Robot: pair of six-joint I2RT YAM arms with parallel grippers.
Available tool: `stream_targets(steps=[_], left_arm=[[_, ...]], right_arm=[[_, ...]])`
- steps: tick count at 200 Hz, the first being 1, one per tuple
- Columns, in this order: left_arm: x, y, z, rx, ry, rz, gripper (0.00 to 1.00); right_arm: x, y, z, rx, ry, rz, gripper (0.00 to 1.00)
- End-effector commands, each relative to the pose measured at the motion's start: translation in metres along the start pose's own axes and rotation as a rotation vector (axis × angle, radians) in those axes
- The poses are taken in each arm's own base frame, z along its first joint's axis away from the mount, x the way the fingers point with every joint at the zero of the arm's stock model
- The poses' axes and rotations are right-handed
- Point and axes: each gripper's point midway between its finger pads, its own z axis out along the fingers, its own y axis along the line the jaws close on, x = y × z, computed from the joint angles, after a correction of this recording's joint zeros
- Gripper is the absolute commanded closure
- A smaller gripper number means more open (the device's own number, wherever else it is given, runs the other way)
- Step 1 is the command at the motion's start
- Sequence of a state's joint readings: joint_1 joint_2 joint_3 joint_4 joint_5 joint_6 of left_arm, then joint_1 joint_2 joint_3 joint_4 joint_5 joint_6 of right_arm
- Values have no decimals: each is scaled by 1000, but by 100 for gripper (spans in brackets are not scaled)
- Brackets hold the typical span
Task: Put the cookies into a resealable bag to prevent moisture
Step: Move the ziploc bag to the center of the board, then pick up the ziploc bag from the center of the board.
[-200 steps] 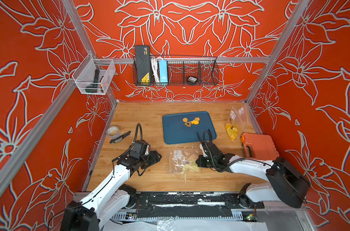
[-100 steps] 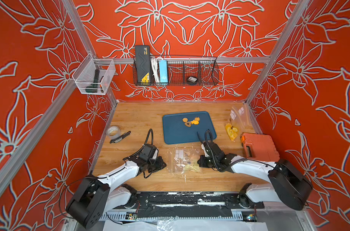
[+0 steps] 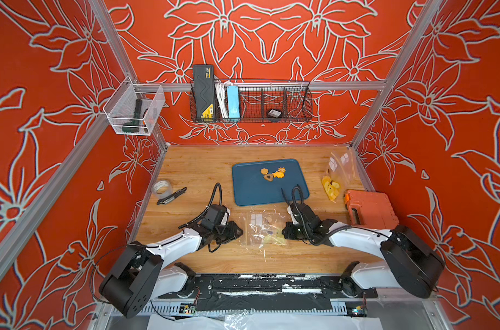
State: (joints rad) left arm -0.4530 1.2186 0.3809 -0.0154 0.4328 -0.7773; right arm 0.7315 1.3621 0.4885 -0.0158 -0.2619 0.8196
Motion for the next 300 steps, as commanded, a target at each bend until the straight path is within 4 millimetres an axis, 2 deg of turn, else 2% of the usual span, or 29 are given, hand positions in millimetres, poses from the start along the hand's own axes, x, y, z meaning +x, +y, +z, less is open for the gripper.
stream_targets(steps=[1,29,63,106,143,179,220,243,300], left_arm=[[5,-7,2,55,21,-5,59],[8,-19,1,132,27,-20,50],[14,-33,-1,234,51,-49,49],[14,-51,-10,323,49,-43,61],[14,-68,-20,418,38,-19,65],[11,-72,-23,442,14,-19,70],[2,-66,-17,393,-21,-12,68],[-6,-58,-9,347,-38,-16,67],[-16,-62,2,348,-16,8,72]], right_arm=[[2,-5,3,16,8,30,98],[2,-11,5,38,2,52,100],[-2,-12,7,28,-34,103,100],[-9,-19,5,53,-92,160,100],[-12,-15,5,27,-110,169,100],[-14,-9,3,-5,-119,143,100],[-18,5,-4,-79,-145,80,100],[-17,4,-6,-69,-145,59,100],[-10,-2,-3,-55,-120,47,100]])
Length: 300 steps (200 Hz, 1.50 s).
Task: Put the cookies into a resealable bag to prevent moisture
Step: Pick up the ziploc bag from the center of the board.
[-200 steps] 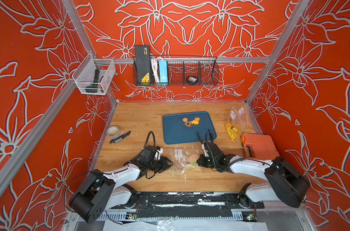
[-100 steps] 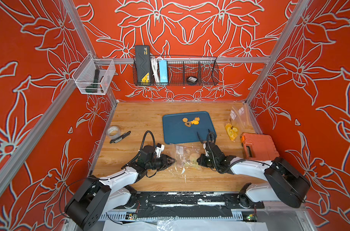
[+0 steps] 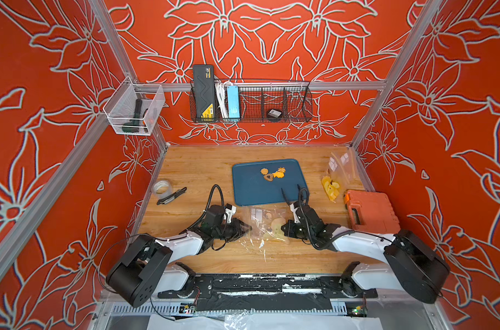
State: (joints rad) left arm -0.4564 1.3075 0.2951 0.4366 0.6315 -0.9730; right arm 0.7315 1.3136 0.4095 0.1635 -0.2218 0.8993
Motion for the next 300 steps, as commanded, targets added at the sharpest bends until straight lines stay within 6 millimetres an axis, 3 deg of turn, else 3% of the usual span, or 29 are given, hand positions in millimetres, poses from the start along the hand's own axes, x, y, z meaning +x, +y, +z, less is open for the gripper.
stream_targets(steps=[1,71,99,116,160,199,241,300], left_arm=[[-13,-15,0,37,-25,63,72],[-18,-2,-8,24,-44,56,74],[-20,-1,-7,25,-38,63,60],[-22,2,-5,17,-34,59,57],[-31,11,-2,7,-34,58,69],[-32,21,4,-9,1,51,70],[-38,34,7,-39,0,33,55],[-37,31,8,-8,20,45,69]], right_arm=[[6,-9,0,19,11,-5,100],[5,-9,-3,26,3,-17,100],[4,-3,-3,-11,4,-32,100],[5,-4,-3,-6,7,-37,100],[9,-8,-1,9,23,-47,100],[10,-9,1,12,32,-55,100],[11,-16,-1,49,33,-58,100],[13,-20,-3,64,37,-74,100]])
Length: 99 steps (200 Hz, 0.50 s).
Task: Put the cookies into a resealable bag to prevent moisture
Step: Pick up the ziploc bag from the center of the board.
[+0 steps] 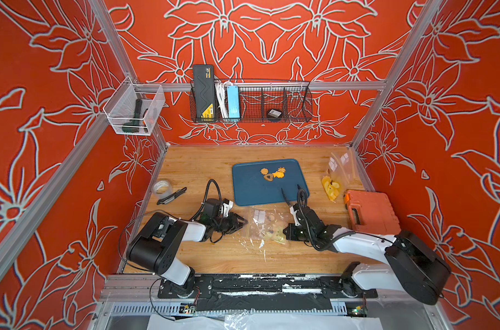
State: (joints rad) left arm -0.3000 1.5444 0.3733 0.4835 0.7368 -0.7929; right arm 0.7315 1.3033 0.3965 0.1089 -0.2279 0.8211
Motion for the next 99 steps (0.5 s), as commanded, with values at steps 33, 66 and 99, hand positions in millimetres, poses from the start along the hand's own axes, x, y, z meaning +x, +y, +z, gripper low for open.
stream_targets(steps=[33,66,99], left_arm=[[10,-3,7,31,52,27,73],[13,-7,9,49,68,39,77],[13,-11,8,57,64,56,84]], right_arm=[[-1,-3,3,4,-9,-1,100],[-2,-5,5,16,-8,-4,100],[-1,-6,8,13,-4,-14,100]])
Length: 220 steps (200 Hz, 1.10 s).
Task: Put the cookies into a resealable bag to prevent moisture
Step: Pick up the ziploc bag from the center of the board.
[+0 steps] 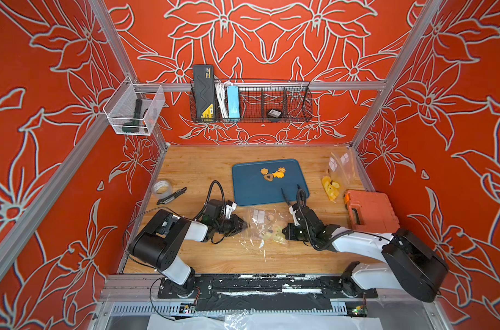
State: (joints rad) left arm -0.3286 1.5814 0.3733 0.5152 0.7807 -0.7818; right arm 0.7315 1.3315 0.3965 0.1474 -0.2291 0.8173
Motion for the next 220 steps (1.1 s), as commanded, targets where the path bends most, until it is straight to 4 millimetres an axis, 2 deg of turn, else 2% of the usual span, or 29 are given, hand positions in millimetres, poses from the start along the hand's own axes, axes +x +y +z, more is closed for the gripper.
stream_targets(steps=[1,50,68,82,97,118,125,153,178,193,206,220], left_arm=[[0,-8,0,27,4,35,84],[-6,-19,-8,25,-30,83,100],[-11,-30,-16,17,-62,113,100],[-16,-43,-28,4,-103,142,100],[-27,-56,-45,-55,-169,175,100],[-50,-77,-82,-198,-297,224,100],[-59,-81,-98,-273,-345,232,100],[-95,-81,-182,-698,-543,230,100],[-113,-85,-265,-1089,-708,209,100],[-117,-85,-305,-1312,-768,194,100],[-121,-85,-316,-1420,-762,221,100],[-126,-81,-302,-1428,-699,248,100]], right_arm=[[2,-7,3,21,4,-9,100],[-2,2,-1,-12,-6,-66,100],[-9,13,-10,-46,-33,-119,100],[-21,19,-24,-42,-84,-149,77],[-35,13,-45,29,-161,-155,47],[-47,-4,-72,182,-204,-183,15],[-50,-10,-79,239,-203,-188,2],[-58,-33,-102,444,-172,-191,1],[-60,-42,-105,508,-102,-283,2],[-56,-50,-98,516,-14,-276,1],[-53,-57,-91,525,38,-259,6],[-52,-58,-83,504,64,-258,8]])
